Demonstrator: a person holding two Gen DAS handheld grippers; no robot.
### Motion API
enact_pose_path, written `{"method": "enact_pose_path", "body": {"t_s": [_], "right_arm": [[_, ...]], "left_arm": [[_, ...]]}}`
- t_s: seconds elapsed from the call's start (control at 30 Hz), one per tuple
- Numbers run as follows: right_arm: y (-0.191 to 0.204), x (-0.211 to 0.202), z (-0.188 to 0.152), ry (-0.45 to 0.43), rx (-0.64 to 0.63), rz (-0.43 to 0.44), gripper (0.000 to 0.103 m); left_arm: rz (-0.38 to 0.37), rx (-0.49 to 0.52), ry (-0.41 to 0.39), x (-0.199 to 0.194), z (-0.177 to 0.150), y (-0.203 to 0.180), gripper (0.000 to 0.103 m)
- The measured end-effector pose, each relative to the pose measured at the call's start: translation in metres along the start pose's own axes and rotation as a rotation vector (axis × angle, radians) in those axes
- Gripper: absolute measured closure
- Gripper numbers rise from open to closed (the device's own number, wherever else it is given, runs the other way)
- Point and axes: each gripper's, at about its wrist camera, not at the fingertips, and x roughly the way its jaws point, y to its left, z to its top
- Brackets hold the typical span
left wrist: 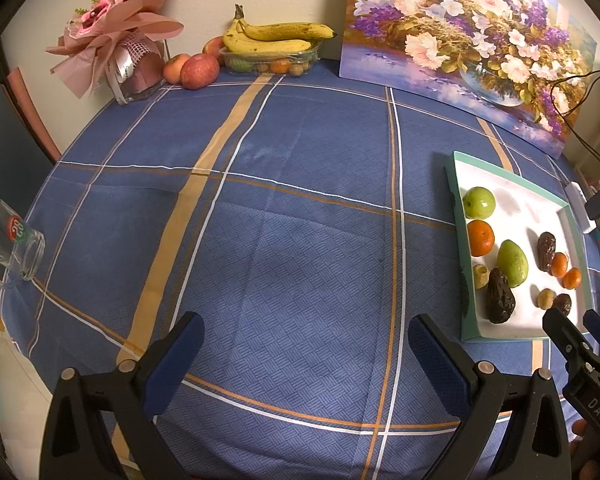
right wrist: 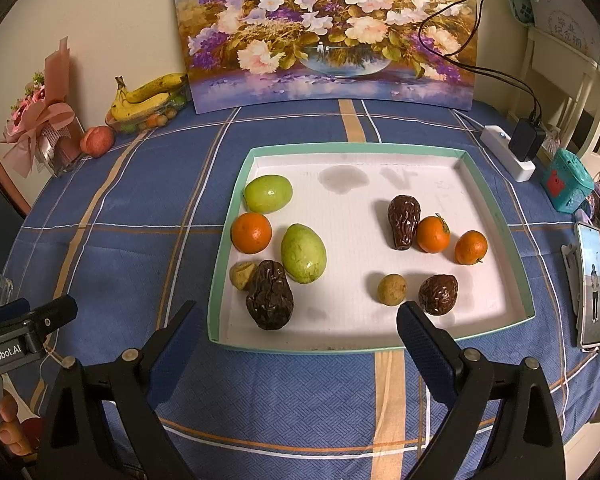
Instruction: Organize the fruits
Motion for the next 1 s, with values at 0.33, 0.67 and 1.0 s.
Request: {"method": "enact_pose_path", "body": {"t_s": [0.33, 0.67, 1.0], "right_arm": [[-0.0001, 0.0004, -0.0005, 0.001, -0.001, 0.000, 0.006], [0.0001, 0.0012, -0.0012, 0.004, -0.002, 0.000, 0.006], [-0.0002, 0.0019, -0.0020, 0.006, -0.003, 0.000, 0.006]], "left_arm": [[0.001, 0.000, 0.000, -0.0001, -0.0004, 0.0000, 0.000], [0.001, -0.001, 0.001, 0.0002, -0.0006, 0.0002, 0.000], [0.003, 0.000, 0.000, 0.0004, -0.0009, -0.0002, 0.000]]}}
